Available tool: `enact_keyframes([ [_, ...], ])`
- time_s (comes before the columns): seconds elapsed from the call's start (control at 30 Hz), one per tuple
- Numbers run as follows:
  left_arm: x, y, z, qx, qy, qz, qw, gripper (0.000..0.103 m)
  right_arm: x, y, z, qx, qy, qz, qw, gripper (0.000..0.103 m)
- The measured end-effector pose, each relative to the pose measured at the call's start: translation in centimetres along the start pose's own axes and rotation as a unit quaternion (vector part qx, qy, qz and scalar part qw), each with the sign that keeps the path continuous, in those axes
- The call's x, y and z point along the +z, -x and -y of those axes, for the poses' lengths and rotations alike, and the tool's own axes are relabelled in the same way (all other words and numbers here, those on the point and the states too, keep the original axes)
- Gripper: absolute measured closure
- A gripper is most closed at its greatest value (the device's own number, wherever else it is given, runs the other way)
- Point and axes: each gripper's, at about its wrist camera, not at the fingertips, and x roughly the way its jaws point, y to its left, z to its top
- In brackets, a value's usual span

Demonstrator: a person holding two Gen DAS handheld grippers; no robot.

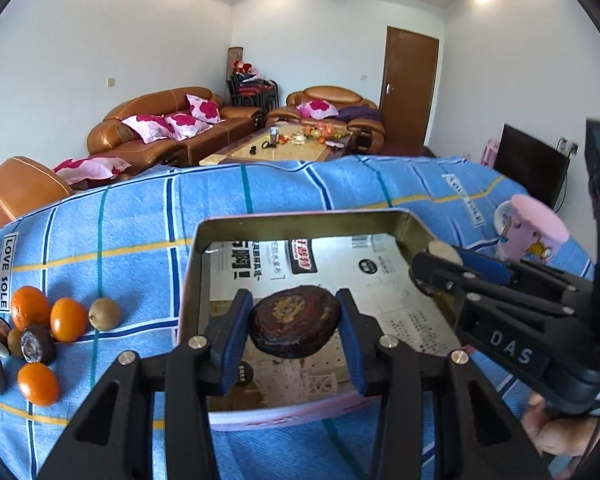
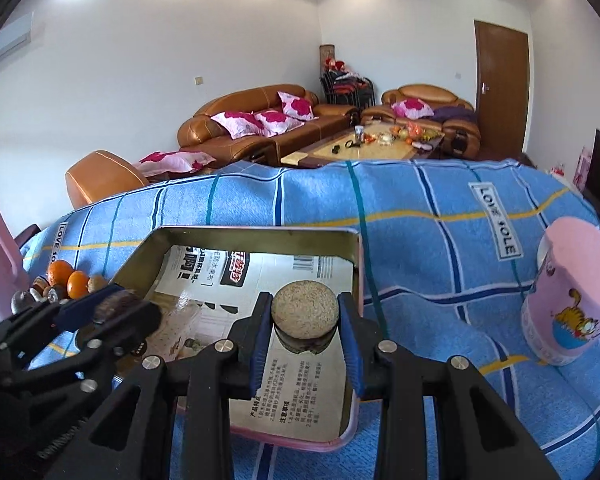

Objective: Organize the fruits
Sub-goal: 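Carry both items over the pink tin and open both tools to drop them in, then withdraw both open tools from the tin back toward the fruits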

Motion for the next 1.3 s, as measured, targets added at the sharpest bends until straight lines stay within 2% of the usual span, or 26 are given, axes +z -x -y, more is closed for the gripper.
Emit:
enact_keyframes([
  [0.3,-0.2,-0.9,0.6,0.007,-0.015,-0.027,0.9995,0.058,-0.4,-1.0,-1.2,0.001,0.015,-0.02,1.0,0.068],
  [0.57,-0.3,-0.8,0.8,0.012,-0.023,-0.022,0.9994,0.057,-0.5,-0.8,-0.8,0.015,0.0,-0.016,1.0,0.068],
  [0.67,-0.3,-0.2,0.4,0.024,-0.013,-0.01,0.9996,0.046,-0.3,-0.6,-0.5,0.028,-0.015,-0.014,0.999,0.068],
  [0.7,-0.3,0.0,0.1,0.034,-0.005,-0.004,0.9994,0.034,-0.3,-0.4,-0.3,0.033,-0.023,-0.008,0.999,0.068],
  [0.73,-0.3,0.2,-0.1,0.04,0.001,0.001,0.9992,0.018,-0.2,-0.2,-0.2,0.036,-0.028,-0.002,0.999,0.068],
  [0.8,-0.3,0.8,-0.3,0.036,0.01,0.018,0.9992,0.001,-0.1,0.6,0.2,0.051,-0.041,0.02,0.998,0.062],
  [0.87,-0.2,1.7,0.0,0.034,0.004,0.041,0.9986,0.001,0.0,1.4,0.3,0.057,-0.047,0.043,0.996,0.039],
  [0.93,-0.1,2.3,0.7,0.038,-0.016,0.057,0.9975,0.0,0.1,2.4,0.2,0.054,-0.047,0.076,0.995,0.033],
  [1.03,-0.1,2.9,1.0,0.056,-0.025,0.075,0.9953,0.0,0.4,3.3,0.0,0.038,-0.039,0.106,0.993,0.033],
  [1.1,0.2,3.1,0.7,0.07,-0.024,0.078,0.9943,0.0,0.4,4.0,0.0,0.012,-0.034,0.131,0.991,0.033],
  [1.3,0.9,3.4,-1.8,0.078,0.024,0.063,0.9947,0.0,0.0,5.0,0.1,-0.033,-0.02,0.176,0.984,0.033],
])
